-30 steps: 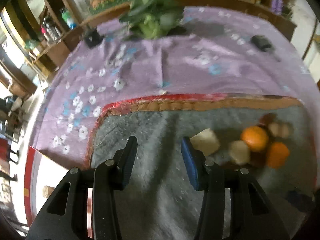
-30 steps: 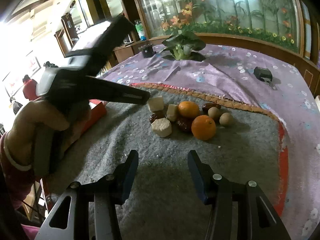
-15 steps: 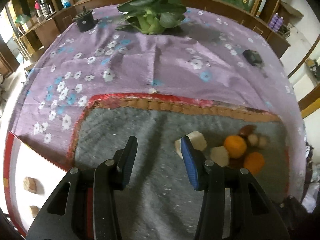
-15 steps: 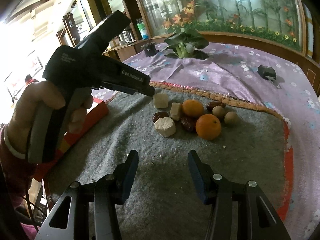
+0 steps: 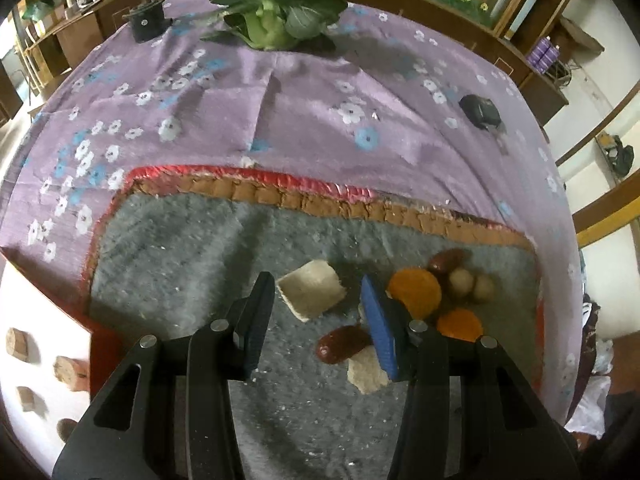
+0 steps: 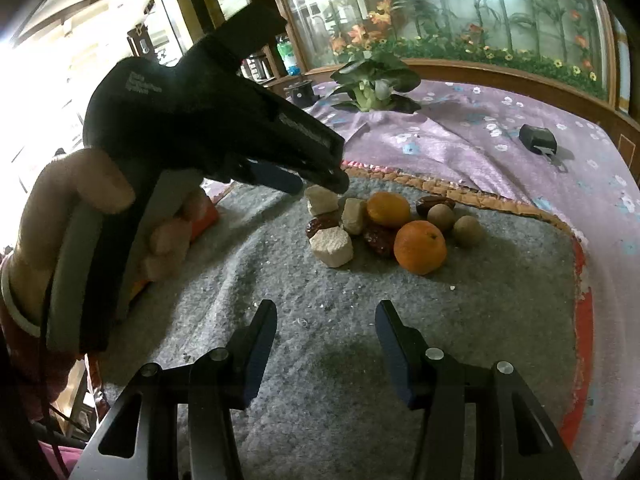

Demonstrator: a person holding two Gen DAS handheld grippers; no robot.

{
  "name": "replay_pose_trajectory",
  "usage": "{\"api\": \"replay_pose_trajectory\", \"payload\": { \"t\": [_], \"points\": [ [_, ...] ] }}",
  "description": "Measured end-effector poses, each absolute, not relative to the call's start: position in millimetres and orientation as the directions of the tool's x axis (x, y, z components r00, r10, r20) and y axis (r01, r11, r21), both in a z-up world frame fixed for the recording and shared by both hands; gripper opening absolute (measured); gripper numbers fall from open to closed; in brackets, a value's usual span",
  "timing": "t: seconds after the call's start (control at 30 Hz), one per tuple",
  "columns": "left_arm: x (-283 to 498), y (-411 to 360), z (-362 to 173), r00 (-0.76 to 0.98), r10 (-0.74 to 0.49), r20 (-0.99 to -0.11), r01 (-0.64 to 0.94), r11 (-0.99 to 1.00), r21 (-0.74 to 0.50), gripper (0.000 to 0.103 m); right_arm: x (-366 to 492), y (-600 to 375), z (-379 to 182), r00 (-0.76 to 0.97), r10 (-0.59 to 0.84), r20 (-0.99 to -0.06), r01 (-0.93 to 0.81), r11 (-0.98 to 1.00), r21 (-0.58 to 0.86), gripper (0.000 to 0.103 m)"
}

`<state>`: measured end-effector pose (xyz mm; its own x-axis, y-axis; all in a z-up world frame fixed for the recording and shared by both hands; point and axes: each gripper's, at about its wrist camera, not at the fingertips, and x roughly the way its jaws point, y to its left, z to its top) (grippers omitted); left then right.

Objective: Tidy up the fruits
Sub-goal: 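Lower the open left tool toward a white cube in the pile, then grasp the white cube with the left tool while the right tool grasps a hexagonal beige pastry, then carry both held pieces over the white tray and open both tools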

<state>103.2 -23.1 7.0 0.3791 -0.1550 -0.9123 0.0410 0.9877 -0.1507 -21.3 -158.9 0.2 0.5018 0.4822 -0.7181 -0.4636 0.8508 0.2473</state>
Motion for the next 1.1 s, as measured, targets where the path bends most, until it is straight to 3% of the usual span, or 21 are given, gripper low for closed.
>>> {"api": "replay_pose_trajectory", "payload": {
  "t": [0.17,0.27,0.5,0.67,0.77,1.1],
  "points": [
    [110,-19,-2,0.372,-0.155,-0.915,-0.004,0.986,-0.168,0.045,-21,-159,-1,0.497,0.488,-0.717,-0.467,0.847,0.254,0.05],
    [108,-14,-6,0.379,-0.154,-0.912,-0.005,0.986,-0.169,0.032,-20,-158,-1,0.5,0.487,-0.716,-0.466,0.848,0.252,0.05],
    [97,7,8,0.405,-0.202,-0.892,-0.006,0.975,-0.223,0.032,0,-137,-4,0.481,0.468,-0.741,-0.484,0.847,0.221,0.05],
    [79,20,30,0.438,-0.214,-0.873,0.013,0.973,-0.232,0.032,24,-116,-12,0.51,0.38,-0.772,-0.472,0.874,0.118,0.05],
    [66,26,39,0.451,-0.216,-0.866,0.027,0.973,-0.229,0.032,36,-108,-22,0.498,0.351,-0.793,-0.463,0.881,0.1,0.029],
    [19,64,45,0.513,-0.138,-0.847,-0.018,0.985,-0.171,0.032,4,-116,3,0.538,0.394,-0.745,-0.454,0.88,0.139,0.029]
  ]
}}
